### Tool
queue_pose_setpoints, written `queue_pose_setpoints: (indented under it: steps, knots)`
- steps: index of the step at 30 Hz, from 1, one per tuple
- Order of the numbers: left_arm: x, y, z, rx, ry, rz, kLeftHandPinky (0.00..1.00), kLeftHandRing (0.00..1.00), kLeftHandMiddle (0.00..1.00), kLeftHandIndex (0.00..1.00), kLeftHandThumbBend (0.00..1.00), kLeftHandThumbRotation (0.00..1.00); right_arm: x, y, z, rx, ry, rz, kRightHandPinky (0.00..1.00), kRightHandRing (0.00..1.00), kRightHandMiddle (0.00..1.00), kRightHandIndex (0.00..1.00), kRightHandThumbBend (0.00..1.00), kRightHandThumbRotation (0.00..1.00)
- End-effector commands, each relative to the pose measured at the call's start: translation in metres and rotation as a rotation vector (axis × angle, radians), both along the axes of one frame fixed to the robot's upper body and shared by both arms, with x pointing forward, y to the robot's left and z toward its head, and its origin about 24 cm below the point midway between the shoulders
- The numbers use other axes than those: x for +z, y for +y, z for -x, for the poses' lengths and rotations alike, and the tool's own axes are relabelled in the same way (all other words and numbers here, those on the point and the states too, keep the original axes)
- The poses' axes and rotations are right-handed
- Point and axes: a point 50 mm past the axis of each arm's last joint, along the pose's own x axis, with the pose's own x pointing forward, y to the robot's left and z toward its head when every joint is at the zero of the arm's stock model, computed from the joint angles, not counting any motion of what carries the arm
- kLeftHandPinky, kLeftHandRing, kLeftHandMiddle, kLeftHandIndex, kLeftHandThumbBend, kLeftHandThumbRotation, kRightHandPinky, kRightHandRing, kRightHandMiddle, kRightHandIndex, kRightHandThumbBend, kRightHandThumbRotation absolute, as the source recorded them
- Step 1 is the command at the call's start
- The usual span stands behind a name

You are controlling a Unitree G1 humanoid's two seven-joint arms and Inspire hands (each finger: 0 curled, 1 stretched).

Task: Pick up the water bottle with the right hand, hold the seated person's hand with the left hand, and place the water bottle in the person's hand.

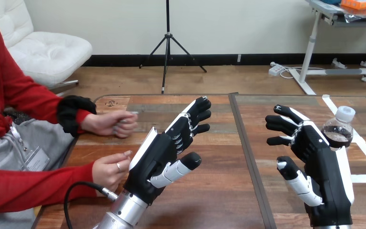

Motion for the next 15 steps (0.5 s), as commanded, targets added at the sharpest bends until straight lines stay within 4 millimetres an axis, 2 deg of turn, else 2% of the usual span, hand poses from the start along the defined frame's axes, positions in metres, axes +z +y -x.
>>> queue_pose_setpoints:
  steps: [1, 15]
  knots:
    - [0.015, -0.0002, -0.0093, -0.002, -0.082, -0.006, 0.88, 0.94, 0.95, 0.94, 1.0, 0.78, 0.0161, 0.0035, -0.0087, 0.005, -0.088, -0.011, 0.62, 0.75, 0.76, 0.79, 1.0, 0.77]
    - [0.014, 0.0019, -0.008, -0.001, -0.082, -0.01, 0.88, 0.93, 0.95, 0.94, 1.0, 0.8, 0.0131, 0.0057, -0.0068, 0.005, -0.083, -0.01, 0.61, 0.74, 0.76, 0.8, 1.0, 0.76]
